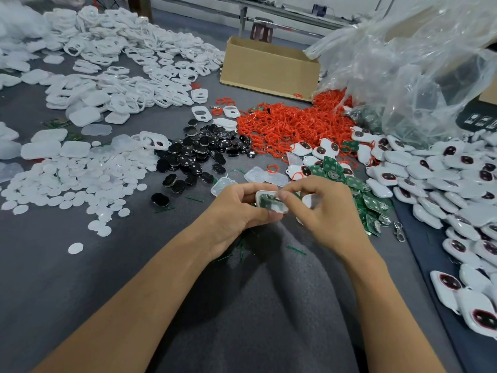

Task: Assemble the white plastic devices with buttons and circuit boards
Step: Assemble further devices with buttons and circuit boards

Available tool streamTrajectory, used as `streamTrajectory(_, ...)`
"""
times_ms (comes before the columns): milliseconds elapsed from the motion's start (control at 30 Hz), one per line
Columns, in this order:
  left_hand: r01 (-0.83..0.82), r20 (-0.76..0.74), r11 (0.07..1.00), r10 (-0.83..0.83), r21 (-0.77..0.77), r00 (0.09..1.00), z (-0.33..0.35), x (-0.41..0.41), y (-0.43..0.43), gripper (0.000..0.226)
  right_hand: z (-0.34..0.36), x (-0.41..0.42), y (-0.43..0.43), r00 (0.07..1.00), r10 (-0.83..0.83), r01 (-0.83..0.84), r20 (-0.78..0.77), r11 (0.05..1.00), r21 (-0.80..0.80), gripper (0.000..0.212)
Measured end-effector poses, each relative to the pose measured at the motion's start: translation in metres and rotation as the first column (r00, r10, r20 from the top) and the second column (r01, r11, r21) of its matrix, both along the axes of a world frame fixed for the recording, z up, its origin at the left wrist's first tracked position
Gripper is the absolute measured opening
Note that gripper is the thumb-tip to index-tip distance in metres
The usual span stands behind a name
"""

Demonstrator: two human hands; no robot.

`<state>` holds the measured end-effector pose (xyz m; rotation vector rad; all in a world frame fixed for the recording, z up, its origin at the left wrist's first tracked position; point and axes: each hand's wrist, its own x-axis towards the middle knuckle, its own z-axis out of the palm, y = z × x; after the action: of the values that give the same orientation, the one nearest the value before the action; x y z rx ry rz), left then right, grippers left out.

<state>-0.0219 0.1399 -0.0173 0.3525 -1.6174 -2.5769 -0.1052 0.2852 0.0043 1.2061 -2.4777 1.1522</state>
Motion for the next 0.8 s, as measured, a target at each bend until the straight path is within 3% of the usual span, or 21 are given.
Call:
streamTrajectory(67, -0.004, 0.009, 1.000, 0.004, -0.007, 1.000, 0.0006, 0.0002, 0.0003, 0.042, 0.0014, -0.0013, 0.0020, 0.999, -0.002, 0.004, 0.041, 0.998, -0.055, 0.005)
streamTrajectory(533, 0.000, 0.003, 1.000, 0.000, -0.016, 1.000, 0.0015, 0.0015, 0.0014, 0.039, 0.0012, -0.0019, 0.0030, 0.999, 0.042, -0.043, 0.023, 0.997, 0.062, 0.006)
streamTrajectory(733, 0.010, 0.020, 0.997, -0.009, -0.071, 1.000, 0.0026, 0.0023, 0.0017, 0.044, 0.0060, -0.0059, 0.0095, 0.993, -0.008, 0.033, 0.114, 0.976, -0.214, 0.002)
streamTrajectory(800, 0.016, 0.017, 0.996, -0.014, -0.082, 1.000, 0.0028, 0.0027, 0.0020, 0.045, 0.0069, -0.0042, 0.0094, 0.995, -0.009, 0.031, 0.094, 0.971, -0.238, 0.002)
